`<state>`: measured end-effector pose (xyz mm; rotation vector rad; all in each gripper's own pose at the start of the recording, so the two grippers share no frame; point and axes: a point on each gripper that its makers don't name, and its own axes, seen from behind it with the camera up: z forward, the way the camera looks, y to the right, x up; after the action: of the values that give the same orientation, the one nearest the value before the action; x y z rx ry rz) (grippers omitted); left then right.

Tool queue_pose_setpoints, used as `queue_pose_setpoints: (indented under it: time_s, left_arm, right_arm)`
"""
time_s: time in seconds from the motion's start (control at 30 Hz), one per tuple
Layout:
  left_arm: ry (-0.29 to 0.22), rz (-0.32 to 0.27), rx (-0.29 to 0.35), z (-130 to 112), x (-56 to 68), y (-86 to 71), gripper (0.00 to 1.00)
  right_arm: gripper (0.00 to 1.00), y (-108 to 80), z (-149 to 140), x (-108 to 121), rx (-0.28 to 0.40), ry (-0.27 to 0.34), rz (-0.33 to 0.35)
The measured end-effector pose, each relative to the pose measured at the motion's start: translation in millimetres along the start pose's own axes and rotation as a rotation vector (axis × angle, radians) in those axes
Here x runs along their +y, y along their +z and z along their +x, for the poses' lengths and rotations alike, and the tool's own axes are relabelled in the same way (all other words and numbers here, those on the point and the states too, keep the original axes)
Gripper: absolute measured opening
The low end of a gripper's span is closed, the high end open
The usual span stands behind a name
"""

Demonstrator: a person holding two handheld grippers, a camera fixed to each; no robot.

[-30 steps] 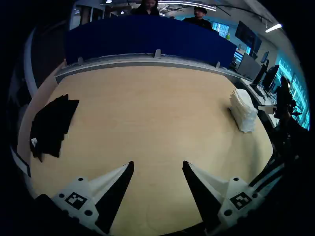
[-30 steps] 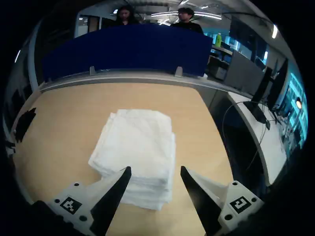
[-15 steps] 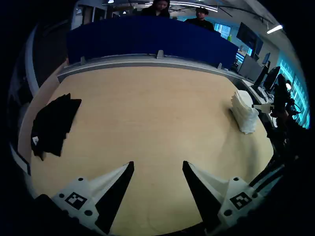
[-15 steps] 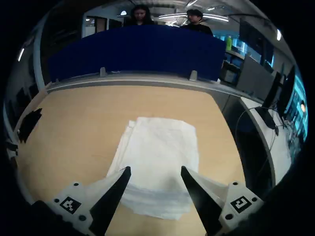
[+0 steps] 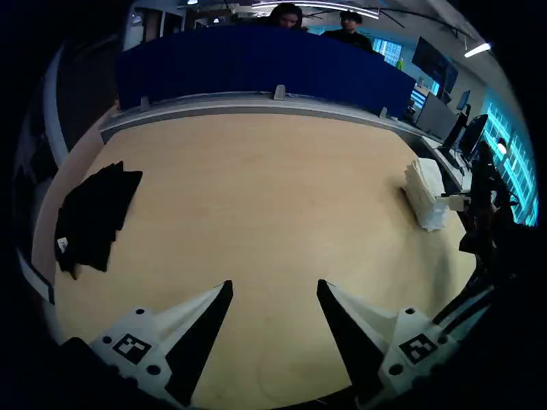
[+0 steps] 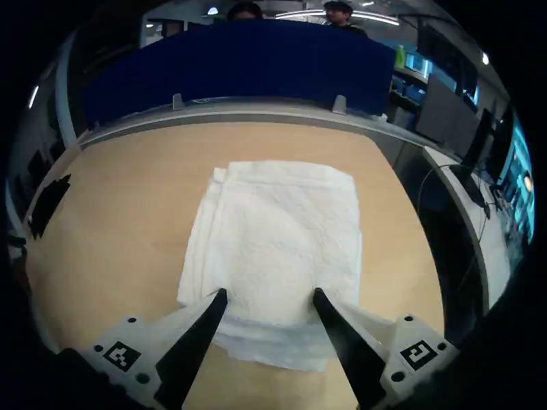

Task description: Fold towel

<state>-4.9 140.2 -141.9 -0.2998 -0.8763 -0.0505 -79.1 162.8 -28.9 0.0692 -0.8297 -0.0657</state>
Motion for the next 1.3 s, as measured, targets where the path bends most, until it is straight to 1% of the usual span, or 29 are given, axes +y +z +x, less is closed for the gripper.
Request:
queue_pose_setpoints:
  time_s: [0.17, 0.27, 0.37, 0.57, 0.77, 0.97, 1.17, 1.3]
  left_arm:
    - [0.003, -0.003, -0.001, 1, 2.6, 0.2, 0.91]
    - [0.005, -0.007, -0.002, 1, 4.8, 0.1, 0.91]
    - [0.005, -0.008, -0.001, 2, 5.1, 0.5, 0.91]
    - [-0.001, -0.009, 0.0, 3, 4.4, 2.3, 0.91]
    - [-0.004, -0.008, 0.001, 2, 5.7, 2.7, 0.91]
    - [-0.003, -0.004, -0.006, 0, 5.1, 5.1, 0.91]
    - [-0.005, 0.006, -0.006, 2, 2.9, 4.2, 0.91]
    - [-0.012, 0.013, -0.009, 1, 0.8, 3.7, 0.92]
  right_arm:
    - [0.99, 1.8, -2, 1, -0.001, -0.019, 0.0]
    - [0.99, -1.7, 6, 0, 0.009, -0.023, -0.002]
    - [0.99, -7.0, 19, 1, 0.032, -0.029, -0.004]
    - [0.99, -17.6, 54, 4, 0.095, -0.036, -0.008]
    - [0.99, -16.2, 78, 10, 0.118, -0.037, -0.012]
    - [0.99, -4.8, 93, 10, 0.121, -0.049, -0.007]
    - [0.99, 16.9, 108, 11, 0.119, -0.034, 0.0]
    - [0.99, 29.7, 111, 13, 0.105, -0.027, 0.002]
